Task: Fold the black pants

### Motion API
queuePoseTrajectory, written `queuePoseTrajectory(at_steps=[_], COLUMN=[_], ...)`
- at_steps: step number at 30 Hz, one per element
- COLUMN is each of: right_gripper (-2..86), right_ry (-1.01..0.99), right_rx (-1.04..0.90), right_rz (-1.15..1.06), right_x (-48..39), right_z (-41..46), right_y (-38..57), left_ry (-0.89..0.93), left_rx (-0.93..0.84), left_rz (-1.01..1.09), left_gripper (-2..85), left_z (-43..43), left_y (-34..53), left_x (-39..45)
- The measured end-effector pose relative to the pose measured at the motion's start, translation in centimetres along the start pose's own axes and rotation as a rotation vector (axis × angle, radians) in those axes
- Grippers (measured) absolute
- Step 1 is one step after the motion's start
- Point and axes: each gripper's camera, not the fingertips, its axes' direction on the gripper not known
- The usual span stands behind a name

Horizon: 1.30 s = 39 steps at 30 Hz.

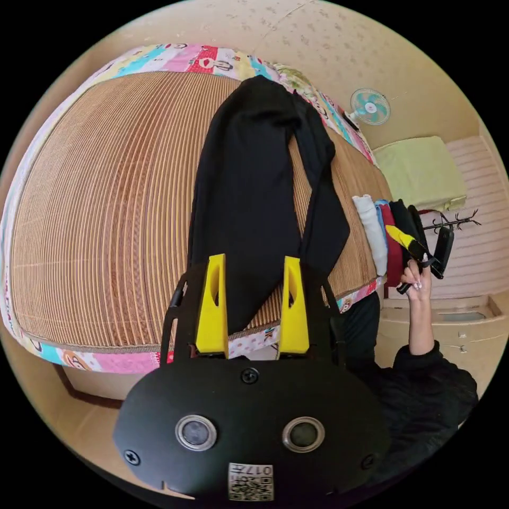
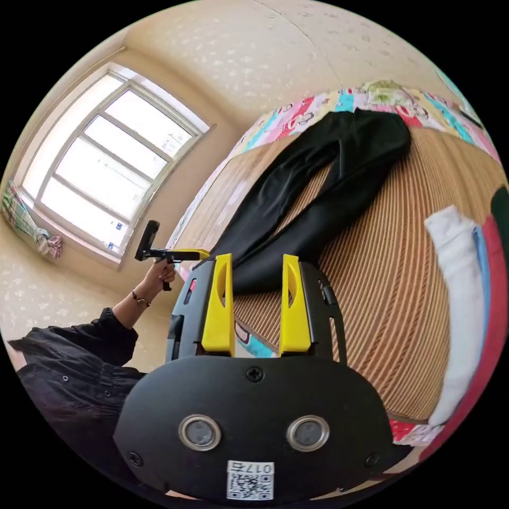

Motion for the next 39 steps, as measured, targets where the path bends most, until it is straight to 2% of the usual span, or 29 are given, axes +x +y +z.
queuePoseTrajectory(at_steps=[1,3,5,9,12,14,16,18,20,22,25,29,33,35,36,39], right_gripper=[13.1,13.0,12.9,12.3,10.8,10.0,8.6,5.9,4.8,4.2,3.5,3.2,4.2,5.1,5.7,6.9], right_ry=[-0.029,-0.137,-0.172,-0.277,-0.282,-0.286,-0.378,-0.462,-0.424,-0.357,-0.313,-0.362,-0.395,-0.405,-0.409,-0.380], right_rx=[-0.005,-0.007,-0.025,-0.200,-0.204,-0.201,-0.215,-0.182,-0.152,-0.133,-0.083,0.000,0.023,0.032,0.042,0.066], right_rz=[0.026,0.088,0.091,0.034,-0.038,-0.033,-0.030,-0.025,0.006,0.041,0.106,0.174,0.149,0.133,0.128,0.128], right_x=[0.5,1.0,0.5,-1.6,-2.7,-2.3,-1.2,1.2,3.3,5.2,7.8,10.1,9.3,8.8,8.6,8.4], right_z=[0.7,2.6,3.5,5.4,4.6,3.6,2.1,-1.1,-3.9,-6.3,-9.4,-11.1,-11.2,-11.4,-11.7,-13.2], right_y=[1.1,4.4,5.5,3.9,2.8,2.6,3.1,4.9,6.8,9.0,12.2,14.2,13.4,13.1,13.1,14.0], left_ry=[-0.048,-0.038,-0.020,-0.060,-0.180,-0.058,0.400,0.588,0.478,0.177,0.015,0.097,0.117,0.049,0.076,0.253], left_rx=[0.058,0.214,0.287,0.205,0.155,0.074,0.039,0.103,0.146,0.192,0.293,0.257,0.093,-0.058,-0.137,-0.091], left_rz=[-0.050,-0.111,-0.143,-0.073,0.032,0.017,-0.033,-0.074,-0.126,-0.249,-0.246,-0.012,0.239,0.265,0.295,0.388], left_gripper=[12.8,11.4,11.9,13.5,11.5,7.1,4.3,3.9,4.0,4.3,5.7,10.1,12.6,9.7,5.0,4.1], left_z=[1.0,0.3,0.0,1.4,2.4,2.1,0.9,-0.4,-1.9,-4.0,-5.9,-4.8,0.5,4.3,5.9,4.0], left_y=[2.0,5.1,7.1,6.2,5.4,5.2,6.3,8.5,11.1,14.6,17.4,15.5,10.5,8.8,8.5,10.9], left_x=[-1.1,-2.0,-2.2,-0.9,0.6,0.4,-1.6,-3.4,-4.7,-5.7,-4.7,-0.1,7.1,9.3,10.5,13.6])
